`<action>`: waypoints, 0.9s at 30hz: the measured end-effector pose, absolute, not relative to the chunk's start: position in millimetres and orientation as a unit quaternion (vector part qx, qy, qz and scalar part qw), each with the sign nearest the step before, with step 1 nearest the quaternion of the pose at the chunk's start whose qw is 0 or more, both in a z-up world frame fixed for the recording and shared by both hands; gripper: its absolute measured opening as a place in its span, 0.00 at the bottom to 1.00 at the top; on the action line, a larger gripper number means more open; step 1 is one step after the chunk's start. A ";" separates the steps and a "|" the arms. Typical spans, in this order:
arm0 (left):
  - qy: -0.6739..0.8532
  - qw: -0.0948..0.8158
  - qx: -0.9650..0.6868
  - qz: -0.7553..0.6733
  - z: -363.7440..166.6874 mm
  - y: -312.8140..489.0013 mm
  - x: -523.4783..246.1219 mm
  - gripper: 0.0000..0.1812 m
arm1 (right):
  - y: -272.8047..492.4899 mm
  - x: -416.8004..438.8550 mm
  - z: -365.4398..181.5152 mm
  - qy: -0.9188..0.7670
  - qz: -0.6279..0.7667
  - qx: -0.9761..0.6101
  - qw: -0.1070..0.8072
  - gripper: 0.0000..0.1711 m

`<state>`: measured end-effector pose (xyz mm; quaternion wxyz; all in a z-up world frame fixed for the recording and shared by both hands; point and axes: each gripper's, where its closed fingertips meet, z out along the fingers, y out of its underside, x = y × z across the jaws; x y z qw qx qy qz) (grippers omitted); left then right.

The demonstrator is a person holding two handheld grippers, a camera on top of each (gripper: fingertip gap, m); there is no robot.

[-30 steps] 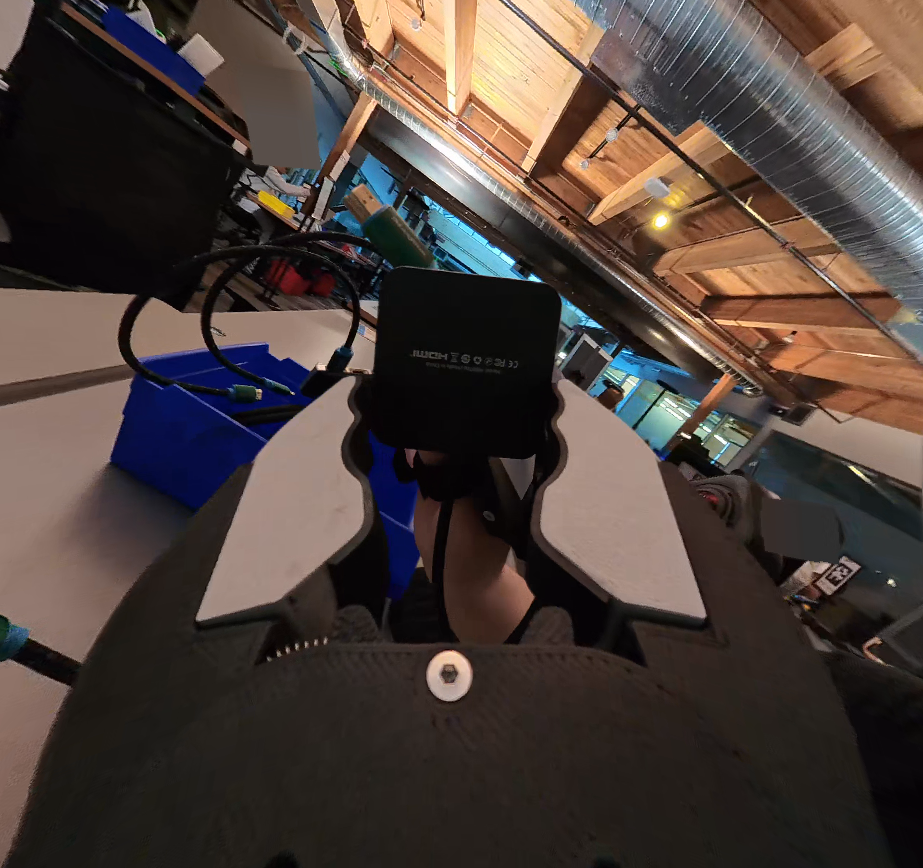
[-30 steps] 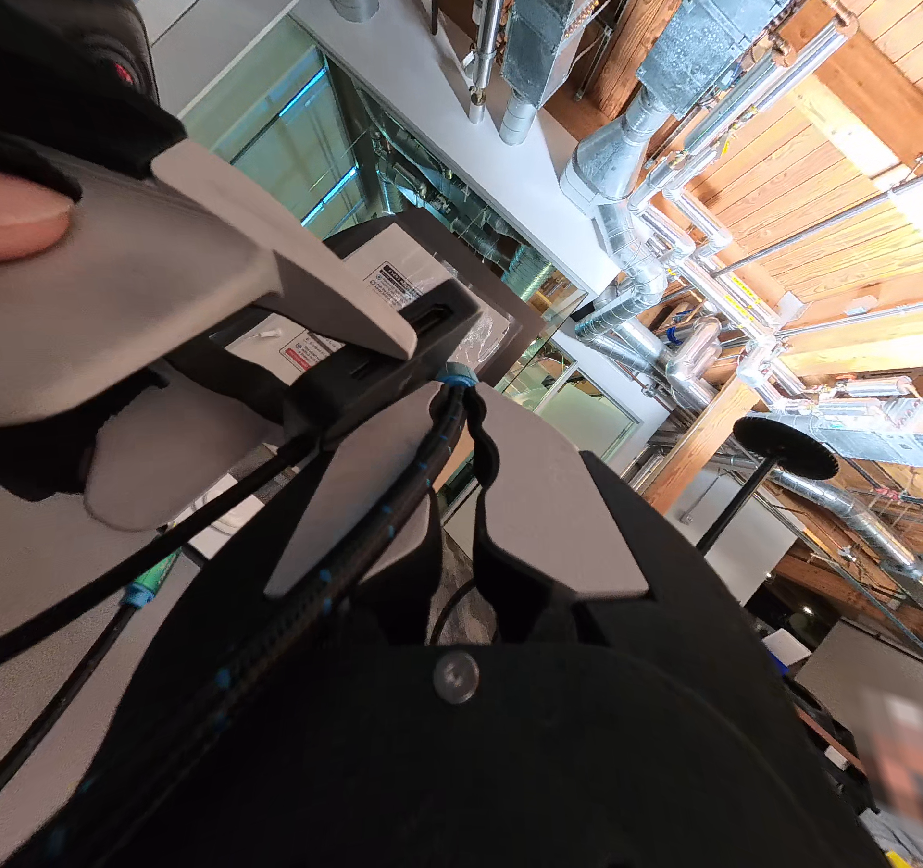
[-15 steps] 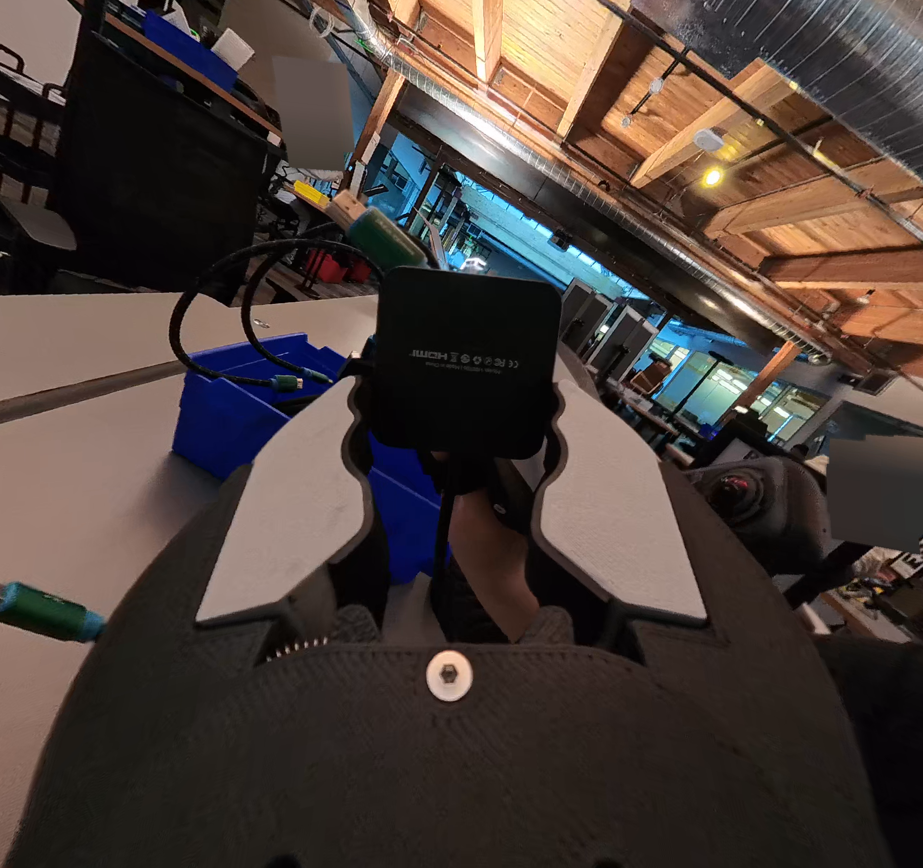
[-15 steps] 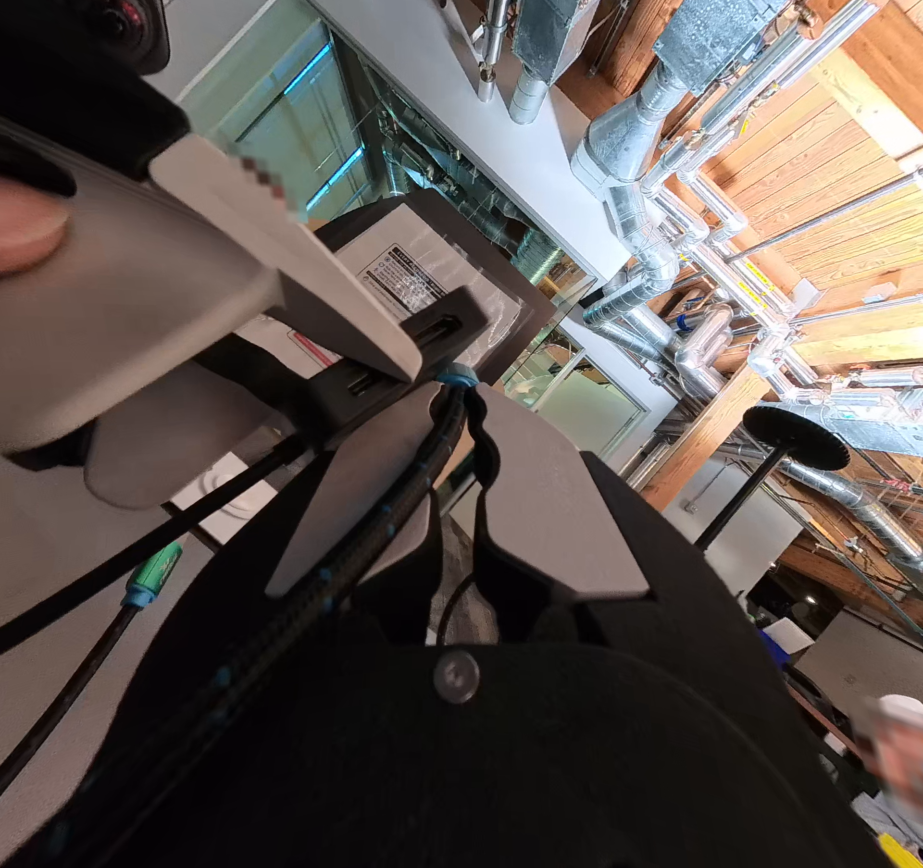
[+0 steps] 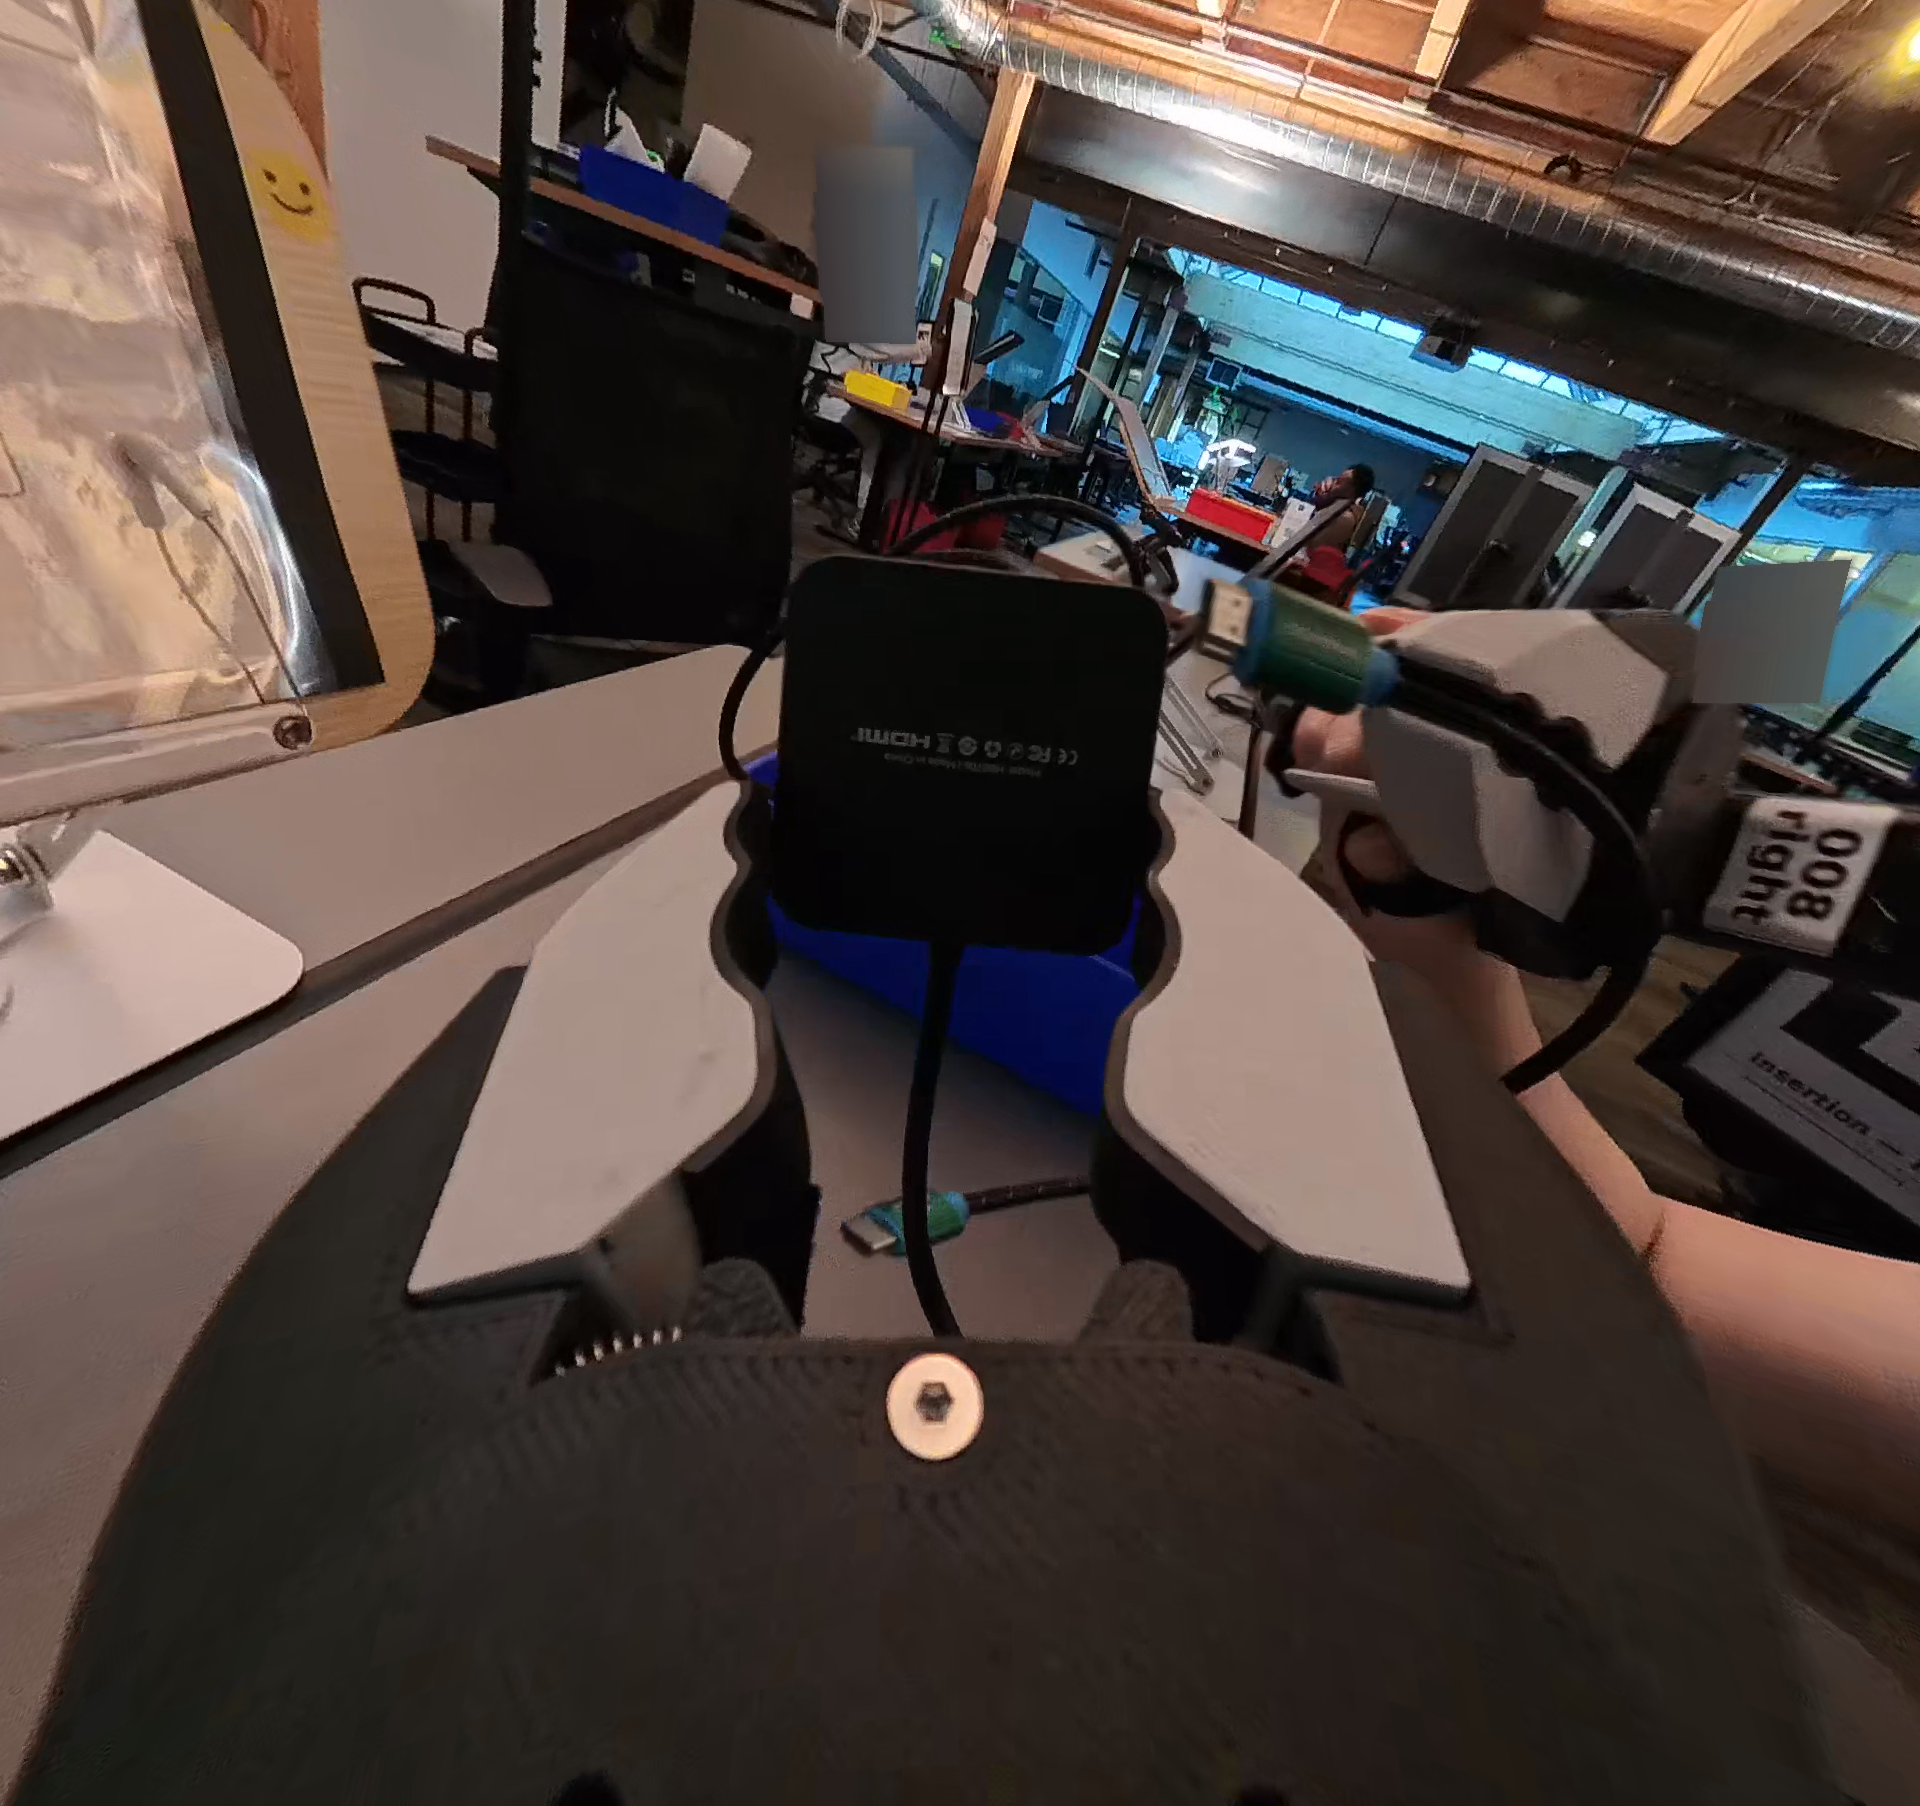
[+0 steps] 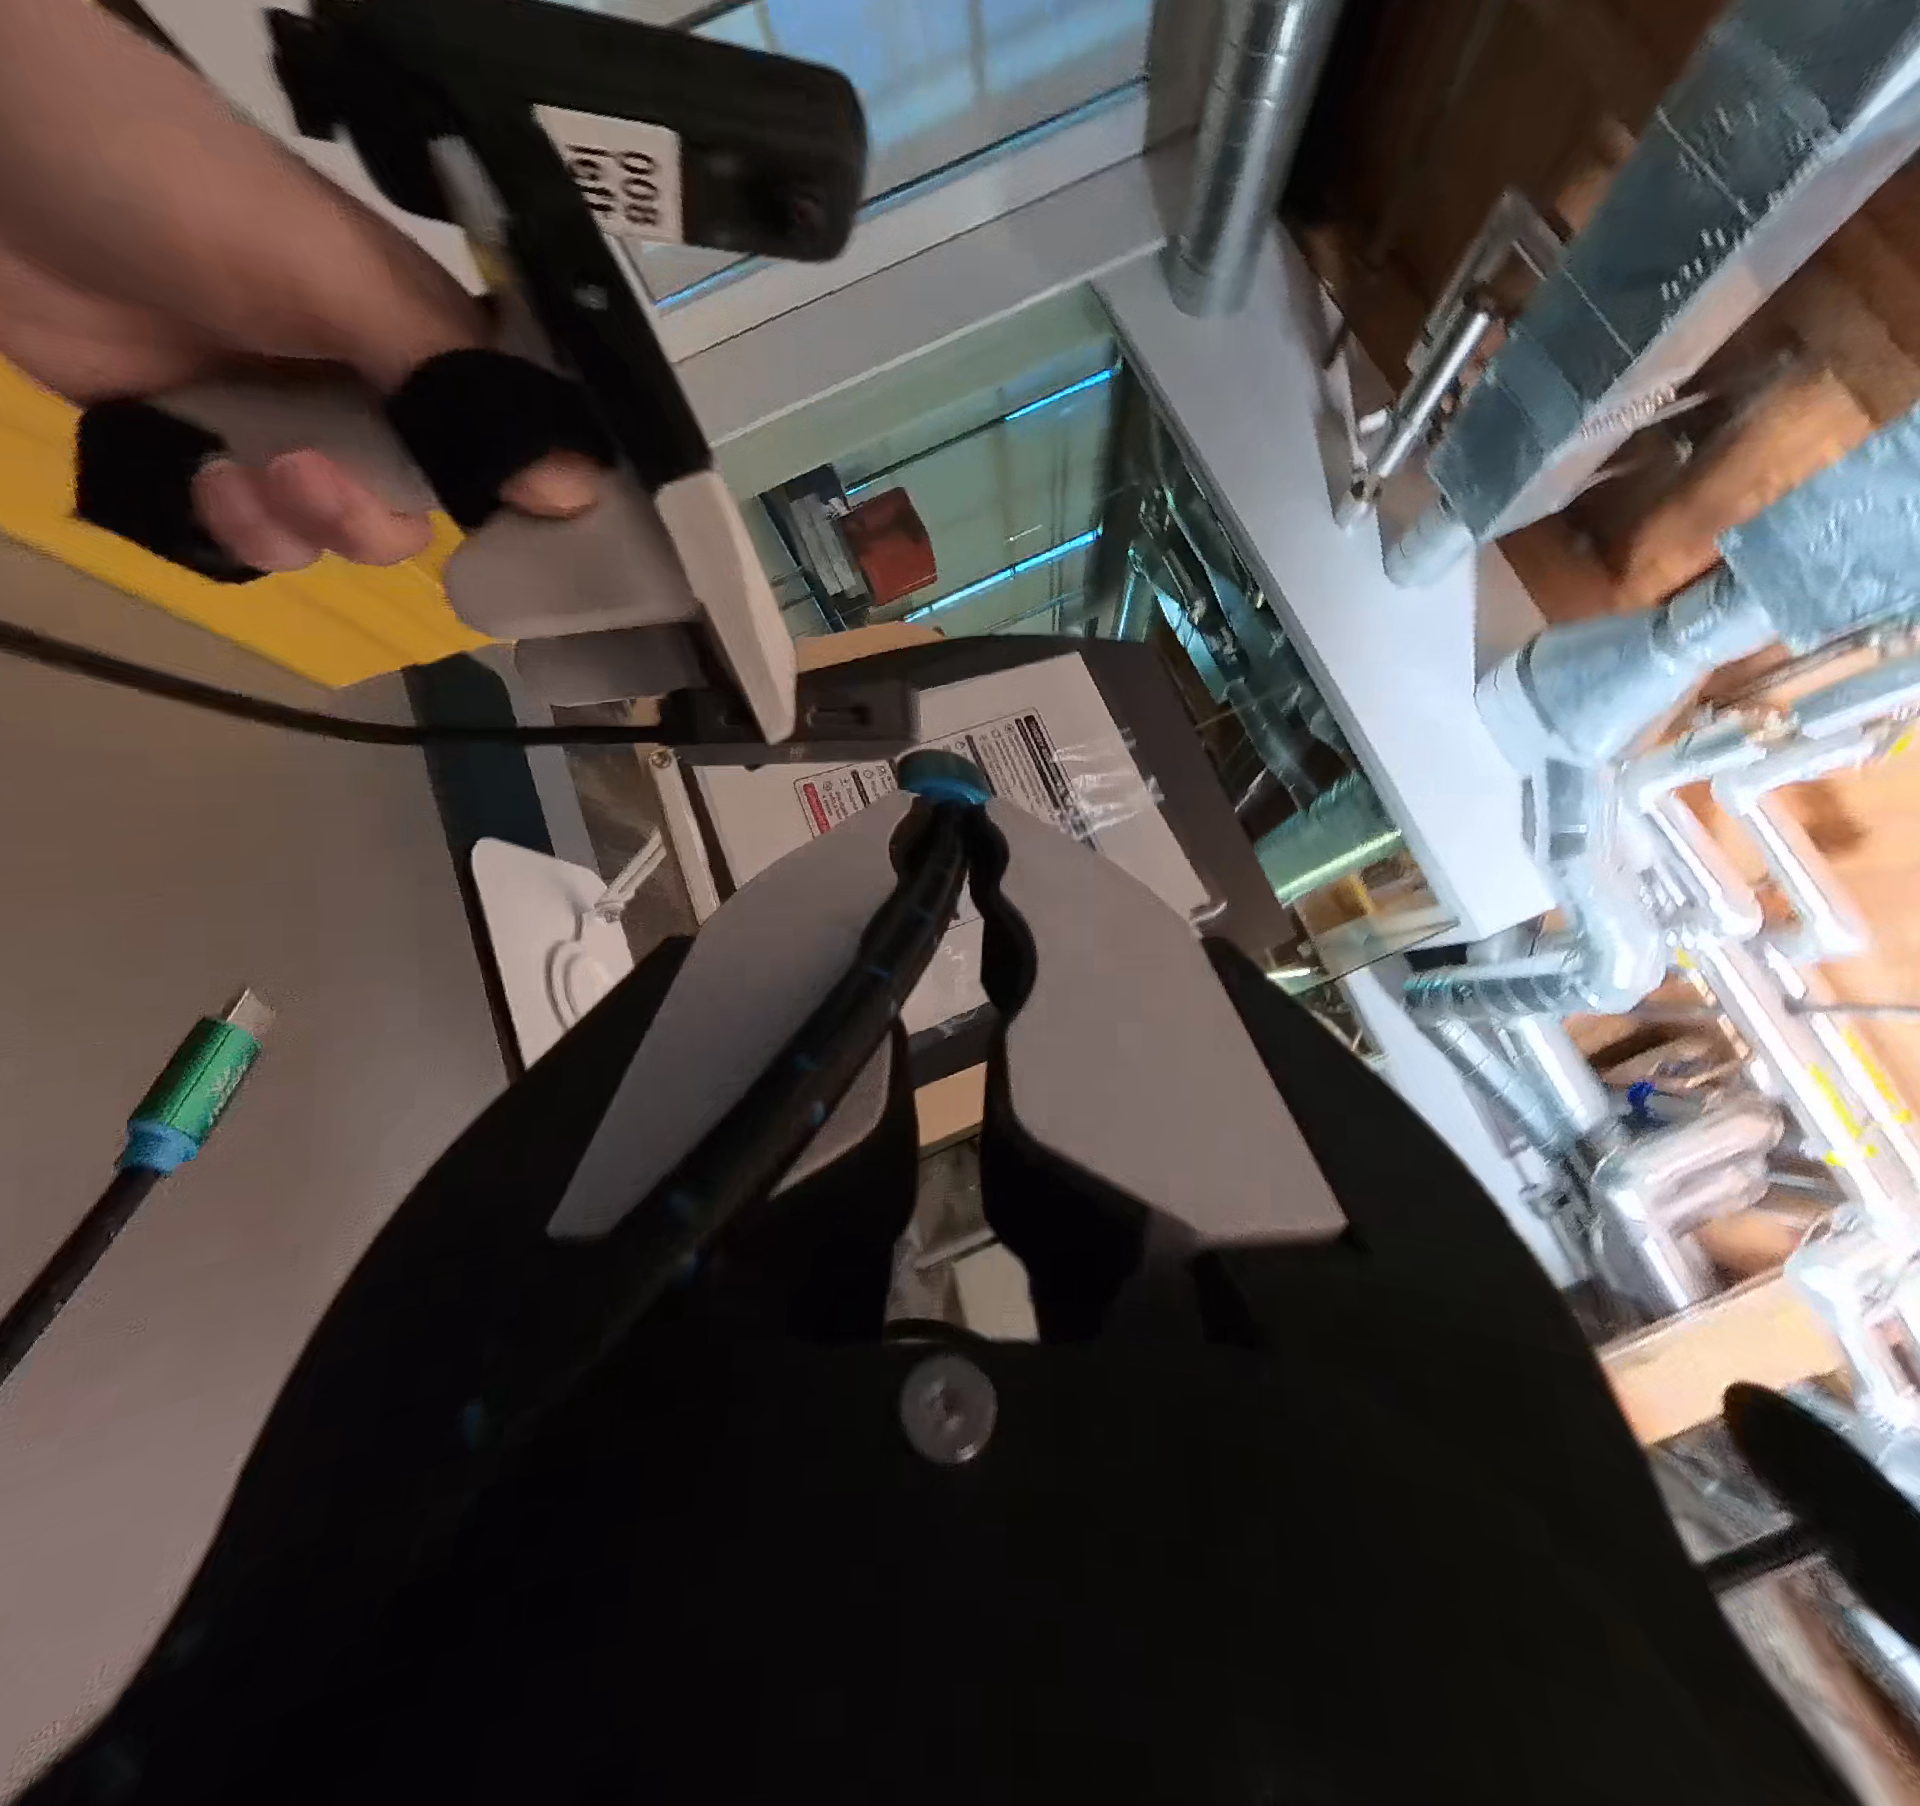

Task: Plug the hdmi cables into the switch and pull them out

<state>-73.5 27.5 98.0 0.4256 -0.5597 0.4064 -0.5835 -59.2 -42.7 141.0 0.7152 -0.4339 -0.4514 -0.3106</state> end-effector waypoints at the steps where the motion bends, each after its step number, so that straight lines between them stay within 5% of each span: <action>1: 0.408 0.420 -0.564 -0.582 96.5 28.3 -74.0 0.37 | -45.0 -63.8 140.3 -0.462 -0.319 -0.430 0.707 0.04; 27: 0.469 0.480 -0.611 -0.419 81.6 32.9 -75.9 0.37 | -30.4 -73.7 108.0 -0.522 -0.329 -0.452 0.645 0.04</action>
